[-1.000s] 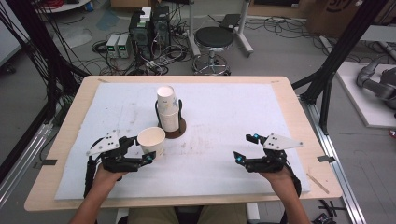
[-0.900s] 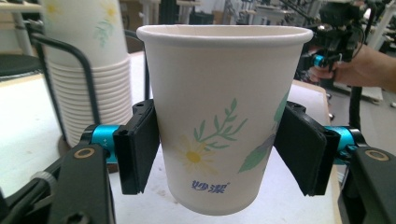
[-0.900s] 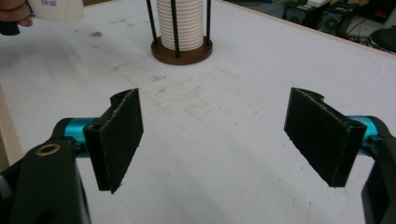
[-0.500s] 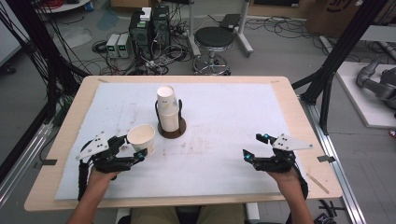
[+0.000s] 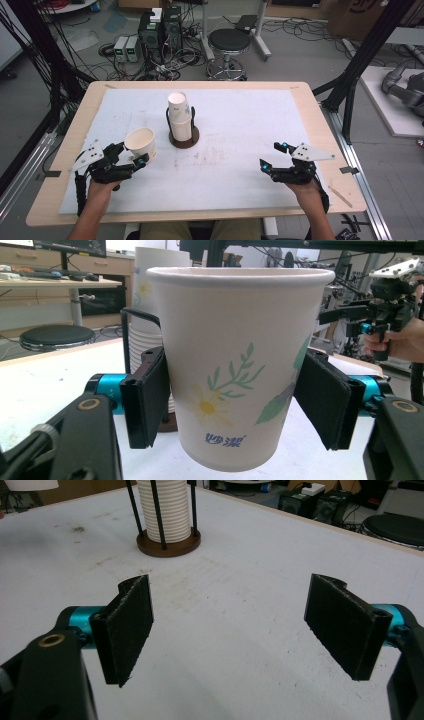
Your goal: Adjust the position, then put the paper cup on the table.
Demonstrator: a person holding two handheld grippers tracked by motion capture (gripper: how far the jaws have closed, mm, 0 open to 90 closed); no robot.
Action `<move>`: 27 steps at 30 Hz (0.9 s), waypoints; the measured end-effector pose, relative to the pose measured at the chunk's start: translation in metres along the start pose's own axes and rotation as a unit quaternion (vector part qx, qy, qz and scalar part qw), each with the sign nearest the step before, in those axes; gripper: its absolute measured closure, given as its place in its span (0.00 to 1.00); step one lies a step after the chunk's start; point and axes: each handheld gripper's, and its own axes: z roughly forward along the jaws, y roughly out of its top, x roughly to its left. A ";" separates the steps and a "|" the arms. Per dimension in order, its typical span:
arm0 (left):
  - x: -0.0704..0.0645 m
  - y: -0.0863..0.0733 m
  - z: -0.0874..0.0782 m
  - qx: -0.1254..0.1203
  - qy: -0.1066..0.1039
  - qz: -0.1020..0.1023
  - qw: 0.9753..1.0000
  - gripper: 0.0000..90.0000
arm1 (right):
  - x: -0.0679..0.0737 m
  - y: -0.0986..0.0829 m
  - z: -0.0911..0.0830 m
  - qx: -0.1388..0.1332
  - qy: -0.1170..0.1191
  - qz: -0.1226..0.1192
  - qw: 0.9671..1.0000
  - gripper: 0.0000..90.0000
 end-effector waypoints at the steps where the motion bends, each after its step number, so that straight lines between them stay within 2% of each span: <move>1: 0.000 0.000 0.000 0.000 0.000 0.000 1.000 0.36 | -0.001 0.000 0.000 -0.001 0.001 0.001 1.000 0.22; 13: 0.007 -0.003 -0.005 -0.002 0.008 -0.001 1.000 0.36 | -0.001 0.000 0.003 0.001 0.000 0.003 1.000 0.22; 19: 0.015 -0.004 -0.002 0.002 0.027 -0.004 1.000 0.36 | -0.001 -0.001 0.003 -0.001 0.003 0.001 1.000 0.22; 20: 0.019 -0.005 0.000 0.007 0.038 -0.007 0.999 0.36 | -0.001 -0.001 0.003 0.000 0.005 0.000 1.000 0.22; 25: 0.026 -0.011 0.007 0.030 0.049 -0.016 0.998 0.36 | 0.001 -0.002 0.003 0.002 0.007 -0.001 1.000 0.22; 27: 0.029 -0.013 0.010 0.045 0.061 -0.016 0.997 0.36 | 0.001 -0.002 0.002 0.002 0.006 -0.002 1.000 0.22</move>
